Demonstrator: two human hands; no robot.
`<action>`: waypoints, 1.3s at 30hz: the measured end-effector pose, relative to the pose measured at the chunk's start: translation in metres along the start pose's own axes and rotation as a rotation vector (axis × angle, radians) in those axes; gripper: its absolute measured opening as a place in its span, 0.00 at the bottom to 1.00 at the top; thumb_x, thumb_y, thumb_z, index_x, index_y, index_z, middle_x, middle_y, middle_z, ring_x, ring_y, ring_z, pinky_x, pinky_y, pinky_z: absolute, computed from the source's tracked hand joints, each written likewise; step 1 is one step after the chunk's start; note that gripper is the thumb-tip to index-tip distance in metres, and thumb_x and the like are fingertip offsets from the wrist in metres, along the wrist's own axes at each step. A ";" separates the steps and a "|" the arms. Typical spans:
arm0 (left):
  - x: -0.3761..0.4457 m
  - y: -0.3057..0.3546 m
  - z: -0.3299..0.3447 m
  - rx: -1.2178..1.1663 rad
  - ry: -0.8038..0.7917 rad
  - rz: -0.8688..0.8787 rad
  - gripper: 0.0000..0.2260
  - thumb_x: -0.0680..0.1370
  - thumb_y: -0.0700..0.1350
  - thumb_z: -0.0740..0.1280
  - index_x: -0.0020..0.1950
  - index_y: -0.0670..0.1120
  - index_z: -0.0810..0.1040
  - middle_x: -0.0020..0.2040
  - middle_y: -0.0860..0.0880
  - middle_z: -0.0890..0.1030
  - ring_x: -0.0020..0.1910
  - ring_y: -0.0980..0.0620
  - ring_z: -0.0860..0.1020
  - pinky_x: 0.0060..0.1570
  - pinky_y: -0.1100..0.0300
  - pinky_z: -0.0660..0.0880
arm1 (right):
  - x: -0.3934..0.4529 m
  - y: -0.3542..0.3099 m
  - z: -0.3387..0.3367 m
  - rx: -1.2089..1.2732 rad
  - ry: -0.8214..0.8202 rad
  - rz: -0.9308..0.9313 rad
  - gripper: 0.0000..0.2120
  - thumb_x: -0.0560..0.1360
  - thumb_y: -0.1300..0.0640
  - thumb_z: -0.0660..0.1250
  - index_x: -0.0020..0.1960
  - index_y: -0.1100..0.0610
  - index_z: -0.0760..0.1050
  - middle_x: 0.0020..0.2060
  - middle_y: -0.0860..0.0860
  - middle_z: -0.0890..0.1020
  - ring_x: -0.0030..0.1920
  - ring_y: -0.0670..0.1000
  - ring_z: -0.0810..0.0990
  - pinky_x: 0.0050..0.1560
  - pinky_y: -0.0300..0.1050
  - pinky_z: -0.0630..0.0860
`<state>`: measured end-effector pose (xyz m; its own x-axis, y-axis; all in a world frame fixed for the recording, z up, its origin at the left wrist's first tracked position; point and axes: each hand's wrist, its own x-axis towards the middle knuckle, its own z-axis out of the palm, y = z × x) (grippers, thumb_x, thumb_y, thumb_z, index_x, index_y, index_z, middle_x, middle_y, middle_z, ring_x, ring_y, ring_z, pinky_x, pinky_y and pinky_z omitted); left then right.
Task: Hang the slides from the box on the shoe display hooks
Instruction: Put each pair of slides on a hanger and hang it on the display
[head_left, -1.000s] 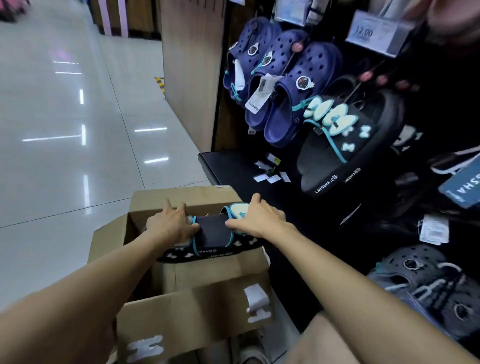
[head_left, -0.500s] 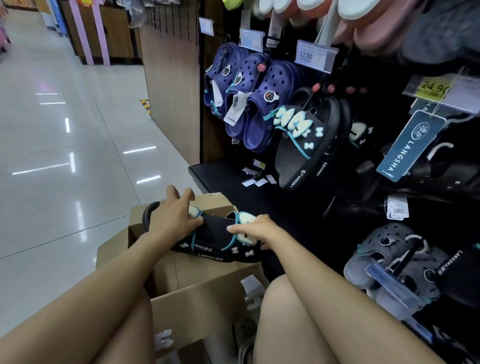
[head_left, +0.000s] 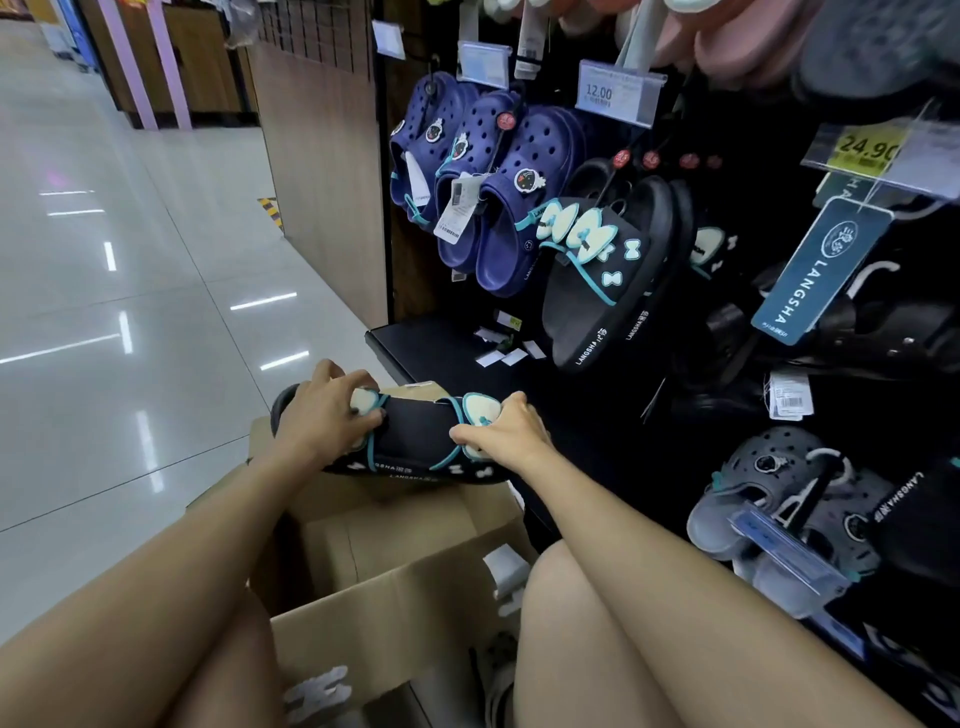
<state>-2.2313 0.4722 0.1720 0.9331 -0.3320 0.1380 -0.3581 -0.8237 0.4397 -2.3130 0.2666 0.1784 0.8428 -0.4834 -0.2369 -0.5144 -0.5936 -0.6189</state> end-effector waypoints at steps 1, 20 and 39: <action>0.000 -0.003 -0.001 -0.012 0.009 -0.010 0.15 0.75 0.54 0.70 0.60 0.53 0.77 0.58 0.45 0.70 0.55 0.41 0.74 0.50 0.51 0.73 | 0.000 -0.002 0.001 0.004 -0.002 -0.012 0.38 0.65 0.42 0.76 0.65 0.59 0.65 0.63 0.55 0.73 0.60 0.57 0.76 0.48 0.45 0.71; -0.009 -0.055 -0.014 -0.044 0.001 -0.033 0.13 0.72 0.48 0.74 0.56 0.49 0.79 0.54 0.47 0.68 0.53 0.44 0.72 0.53 0.54 0.70 | -0.004 0.002 -0.007 -0.177 0.036 -0.096 0.39 0.64 0.40 0.76 0.68 0.56 0.66 0.64 0.52 0.73 0.62 0.56 0.75 0.52 0.47 0.71; -0.020 -0.006 0.005 0.163 -0.246 0.424 0.32 0.66 0.48 0.77 0.66 0.55 0.66 0.56 0.53 0.58 0.51 0.51 0.67 0.44 0.64 0.67 | -0.009 -0.001 -0.003 -0.272 -0.194 -0.513 0.39 0.62 0.60 0.81 0.68 0.50 0.68 0.62 0.48 0.72 0.64 0.51 0.68 0.60 0.53 0.74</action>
<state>-2.2478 0.4815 0.1617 0.6764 -0.7346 0.0532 -0.7222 -0.6474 0.2436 -2.3207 0.2695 0.1834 0.9941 0.0183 -0.1072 -0.0359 -0.8752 -0.4825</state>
